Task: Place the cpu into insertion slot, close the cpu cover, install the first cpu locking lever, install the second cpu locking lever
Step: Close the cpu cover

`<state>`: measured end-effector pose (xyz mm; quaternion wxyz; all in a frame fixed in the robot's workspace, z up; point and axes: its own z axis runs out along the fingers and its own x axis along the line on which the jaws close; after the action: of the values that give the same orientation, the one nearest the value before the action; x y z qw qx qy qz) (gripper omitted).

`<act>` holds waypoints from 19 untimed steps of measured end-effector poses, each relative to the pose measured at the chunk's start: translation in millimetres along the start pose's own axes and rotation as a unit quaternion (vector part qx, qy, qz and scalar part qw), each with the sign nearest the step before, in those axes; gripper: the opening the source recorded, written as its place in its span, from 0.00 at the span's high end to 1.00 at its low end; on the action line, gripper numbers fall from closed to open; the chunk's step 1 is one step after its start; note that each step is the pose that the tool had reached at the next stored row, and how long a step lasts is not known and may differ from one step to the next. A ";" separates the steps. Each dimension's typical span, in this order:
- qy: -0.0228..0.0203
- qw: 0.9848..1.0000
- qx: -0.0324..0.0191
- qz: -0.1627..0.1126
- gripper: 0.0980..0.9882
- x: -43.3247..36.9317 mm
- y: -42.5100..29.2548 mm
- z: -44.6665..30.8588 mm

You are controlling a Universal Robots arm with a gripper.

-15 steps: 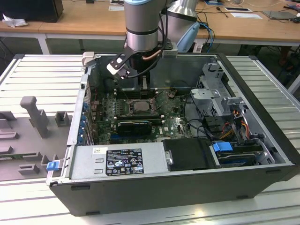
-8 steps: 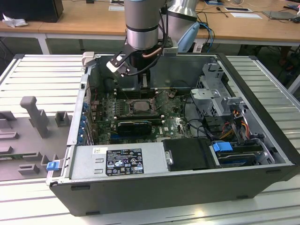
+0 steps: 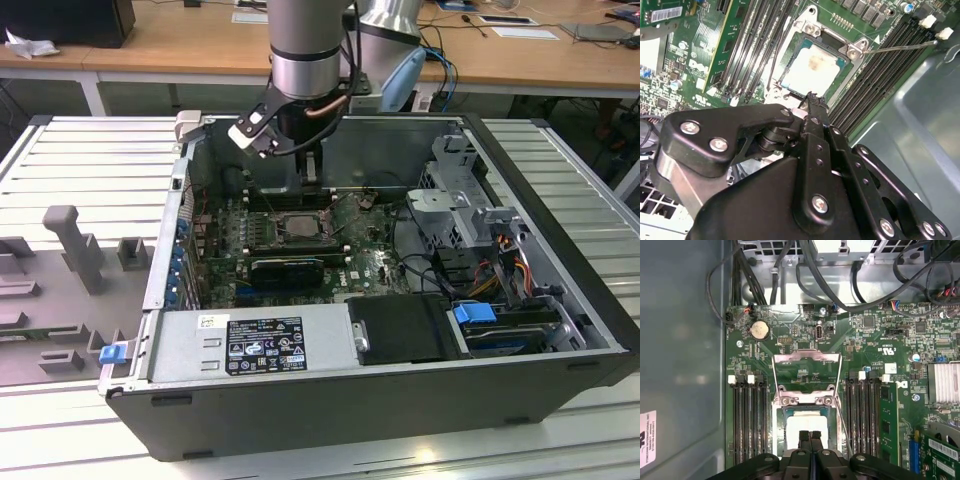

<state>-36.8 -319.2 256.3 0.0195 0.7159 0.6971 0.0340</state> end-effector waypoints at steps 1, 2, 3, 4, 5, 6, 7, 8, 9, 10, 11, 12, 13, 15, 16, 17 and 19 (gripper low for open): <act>0.000 1.000 0.000 0.000 0.99 0.1 1.4 0.1; 0.000 1.000 0.000 0.000 0.99 0.1 2.4 0.2; 0.000 1.000 0.000 0.000 0.99 0.1 3.8 0.3; 0.000 1.000 0.000 0.000 0.99 0.1 4.5 0.4; 0.000 1.000 0.000 0.000 0.99 0.1 5.2 0.4; 0.000 1.000 0.000 0.000 0.99 0.2 6.3 0.5; 0.000 1.000 0.000 0.000 0.99 0.2 7.4 0.6; 0.000 1.000 0.000 0.000 0.99 0.2 8.3 0.7; 0.000 1.000 0.000 0.000 0.99 0.2 8.8 0.7; 0.000 1.000 0.000 0.000 0.99 0.3 10.5 0.8; 0.000 1.000 0.000 0.000 0.99 0.4 12.5 1.0; 0.000 1.000 0.000 0.000 0.99 0.4 15.8 1.2; 0.000 1.000 0.000 0.000 0.99 0.5 18.0 1.4; 0.000 1.000 0.000 0.000 0.99 0.6 19.2 -1.3; 0.000 1.000 0.000 0.000 0.99 0.6 19.6 -3.3; 0.000 1.000 0.000 0.000 0.99 0.7 19.8 -4.4; 0.000 1.000 0.001 0.000 0.99 0.8 23.4 -4.4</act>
<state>-13.9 -319.2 262.4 0.0189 0.7159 0.6972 0.0334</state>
